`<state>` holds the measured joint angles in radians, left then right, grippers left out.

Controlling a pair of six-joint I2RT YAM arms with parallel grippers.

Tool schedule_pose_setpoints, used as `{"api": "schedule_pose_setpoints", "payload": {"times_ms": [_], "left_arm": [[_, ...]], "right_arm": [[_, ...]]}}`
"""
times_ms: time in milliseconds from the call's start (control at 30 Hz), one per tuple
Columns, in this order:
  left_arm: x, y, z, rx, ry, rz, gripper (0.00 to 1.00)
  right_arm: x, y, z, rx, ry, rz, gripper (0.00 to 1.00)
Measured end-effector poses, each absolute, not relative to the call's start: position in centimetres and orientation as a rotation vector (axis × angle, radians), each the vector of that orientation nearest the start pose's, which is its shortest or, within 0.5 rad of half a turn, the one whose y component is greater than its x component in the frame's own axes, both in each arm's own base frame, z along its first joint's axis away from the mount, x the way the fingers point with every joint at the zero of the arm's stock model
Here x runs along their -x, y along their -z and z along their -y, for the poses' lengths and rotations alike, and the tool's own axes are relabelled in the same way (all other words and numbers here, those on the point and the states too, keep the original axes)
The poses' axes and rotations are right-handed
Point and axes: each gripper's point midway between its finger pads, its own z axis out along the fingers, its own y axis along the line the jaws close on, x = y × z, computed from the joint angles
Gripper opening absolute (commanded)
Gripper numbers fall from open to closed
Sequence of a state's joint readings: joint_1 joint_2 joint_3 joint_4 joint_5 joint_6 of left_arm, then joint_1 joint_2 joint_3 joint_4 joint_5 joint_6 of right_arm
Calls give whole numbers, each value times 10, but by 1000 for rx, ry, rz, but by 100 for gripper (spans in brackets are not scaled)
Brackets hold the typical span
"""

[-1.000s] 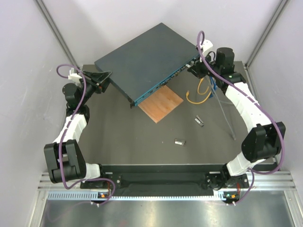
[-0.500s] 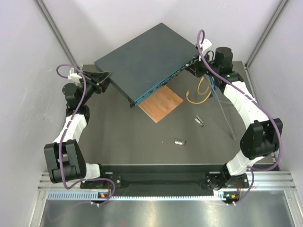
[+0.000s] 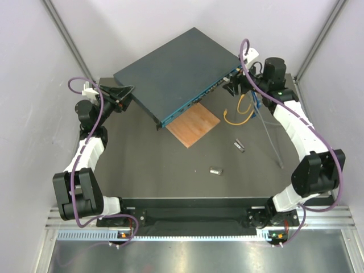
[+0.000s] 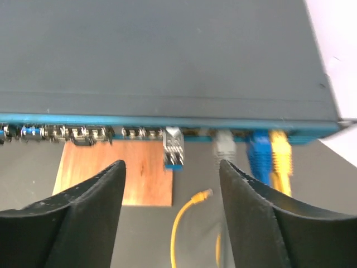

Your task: Insert the plug into the switch port

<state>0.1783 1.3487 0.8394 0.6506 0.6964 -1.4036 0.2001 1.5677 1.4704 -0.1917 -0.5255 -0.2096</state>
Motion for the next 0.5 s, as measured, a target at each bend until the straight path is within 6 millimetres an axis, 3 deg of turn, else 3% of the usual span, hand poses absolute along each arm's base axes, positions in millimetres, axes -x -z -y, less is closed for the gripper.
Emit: {"api": "schedule_pose_setpoints", "payload": {"times_ms": [67,200,333,500], "left_arm": [[-406,-323,73,634,1460,-1523,0],[-406,-323,73,635,1460,-1523,0],[-406,-323,73,634,1460,-1523,0],[-406,-323,73,634,1460,-1522,0]], "right_arm": [[-448,-312,-167,724,-471,-1699,71],[-443,-319,-153,723,-442,-1700,70],[-439,-316,-147,720,-434,-1737,45],[-446,-331,-146,716,-429,-1767,37]]}}
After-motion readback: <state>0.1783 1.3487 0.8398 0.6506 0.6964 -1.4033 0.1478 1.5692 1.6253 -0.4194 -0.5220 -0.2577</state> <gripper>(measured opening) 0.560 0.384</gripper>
